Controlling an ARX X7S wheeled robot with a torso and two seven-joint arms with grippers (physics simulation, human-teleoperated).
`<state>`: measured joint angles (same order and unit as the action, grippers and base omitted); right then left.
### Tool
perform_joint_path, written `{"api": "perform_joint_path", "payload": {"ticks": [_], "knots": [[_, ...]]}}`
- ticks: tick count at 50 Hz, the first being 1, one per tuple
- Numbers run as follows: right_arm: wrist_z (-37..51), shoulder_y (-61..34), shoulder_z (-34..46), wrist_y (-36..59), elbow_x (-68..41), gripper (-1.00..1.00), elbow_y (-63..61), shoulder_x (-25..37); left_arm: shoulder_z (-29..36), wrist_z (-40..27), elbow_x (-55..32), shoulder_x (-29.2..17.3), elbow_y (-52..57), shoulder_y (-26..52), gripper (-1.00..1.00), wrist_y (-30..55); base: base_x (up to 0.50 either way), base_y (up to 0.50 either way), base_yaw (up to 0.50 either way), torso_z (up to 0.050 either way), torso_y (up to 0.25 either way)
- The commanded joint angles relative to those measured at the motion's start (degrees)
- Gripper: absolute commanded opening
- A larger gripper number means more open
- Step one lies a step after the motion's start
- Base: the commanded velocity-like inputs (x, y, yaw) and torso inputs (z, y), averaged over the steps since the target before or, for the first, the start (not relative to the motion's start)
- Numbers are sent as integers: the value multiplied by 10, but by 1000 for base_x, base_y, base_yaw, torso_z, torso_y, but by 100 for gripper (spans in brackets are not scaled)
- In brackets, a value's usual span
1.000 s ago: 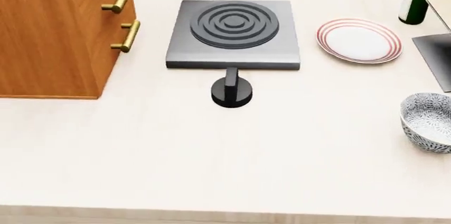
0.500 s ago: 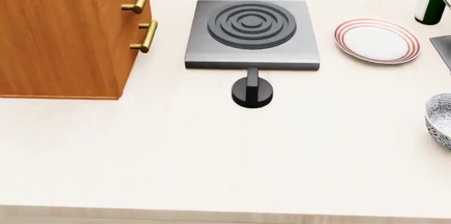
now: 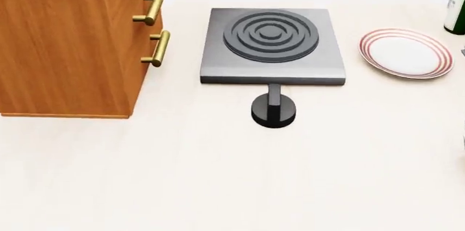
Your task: Put the bowl on the stove.
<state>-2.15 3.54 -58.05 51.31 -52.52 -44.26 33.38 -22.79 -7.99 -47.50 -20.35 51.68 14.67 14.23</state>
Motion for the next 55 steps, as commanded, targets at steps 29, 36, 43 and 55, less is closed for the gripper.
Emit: {"api": "perform_joint_path", "payload": {"ticks": [29,36,43,55], "knots": [[-6,8,1,-2,-11,100,1,2,13,0,10,-4,-5,-8,100,-13,500,0,0,0,1],[-5,10,2,-2,-12,100,1,2,15,-1,12,-5,-5,-10,100,-15,500,0,0,0,0],[-5,10,2,-1,-16,100,0,6,14,-4,8,-8,-4,-10,100,-16,500,0,0,0,3],[27,-11,5,50,-45,100,7,73,12,-8,3,-11,-4,-12,100,-20,388,0,0,0,0]]}}
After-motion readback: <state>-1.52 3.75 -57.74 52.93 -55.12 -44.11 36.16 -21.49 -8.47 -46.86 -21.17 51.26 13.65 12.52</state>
